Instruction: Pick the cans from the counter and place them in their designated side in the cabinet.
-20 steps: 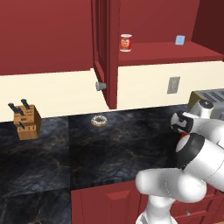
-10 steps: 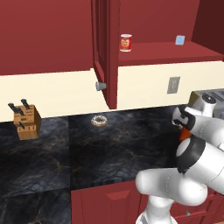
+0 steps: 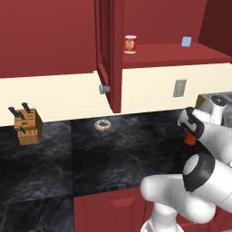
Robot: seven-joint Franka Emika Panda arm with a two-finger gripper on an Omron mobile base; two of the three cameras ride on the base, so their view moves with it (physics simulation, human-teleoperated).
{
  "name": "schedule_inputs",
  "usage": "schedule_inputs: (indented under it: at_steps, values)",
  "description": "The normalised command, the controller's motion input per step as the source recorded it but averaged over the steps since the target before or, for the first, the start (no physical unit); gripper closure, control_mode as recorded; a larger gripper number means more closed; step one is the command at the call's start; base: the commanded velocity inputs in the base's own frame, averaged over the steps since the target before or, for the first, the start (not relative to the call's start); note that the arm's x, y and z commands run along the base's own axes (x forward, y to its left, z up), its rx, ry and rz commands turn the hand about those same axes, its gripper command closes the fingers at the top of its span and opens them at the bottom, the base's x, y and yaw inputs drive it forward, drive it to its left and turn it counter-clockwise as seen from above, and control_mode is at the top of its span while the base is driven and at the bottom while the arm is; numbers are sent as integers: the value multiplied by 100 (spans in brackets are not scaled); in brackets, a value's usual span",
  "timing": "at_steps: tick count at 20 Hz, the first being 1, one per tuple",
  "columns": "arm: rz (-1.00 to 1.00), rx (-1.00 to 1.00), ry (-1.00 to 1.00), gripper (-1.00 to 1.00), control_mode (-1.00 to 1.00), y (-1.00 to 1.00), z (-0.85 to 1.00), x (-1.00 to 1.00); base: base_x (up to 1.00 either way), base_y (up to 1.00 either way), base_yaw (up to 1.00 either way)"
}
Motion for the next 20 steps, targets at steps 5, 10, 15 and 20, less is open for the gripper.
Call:
schedule_inputs:
  at_steps: [5,10,15,20]
  values:
    - [0,0,-9,100,-100,13,18,-10,0,0,0]
    - [0,0,-8,100,-100,9,23,-9,0,0,0]
    - [0,0,-6,100,-100,6,24,-11,0,0,0]
    - [0,0,-6,100,-100,8,25,-14,0,0,0]
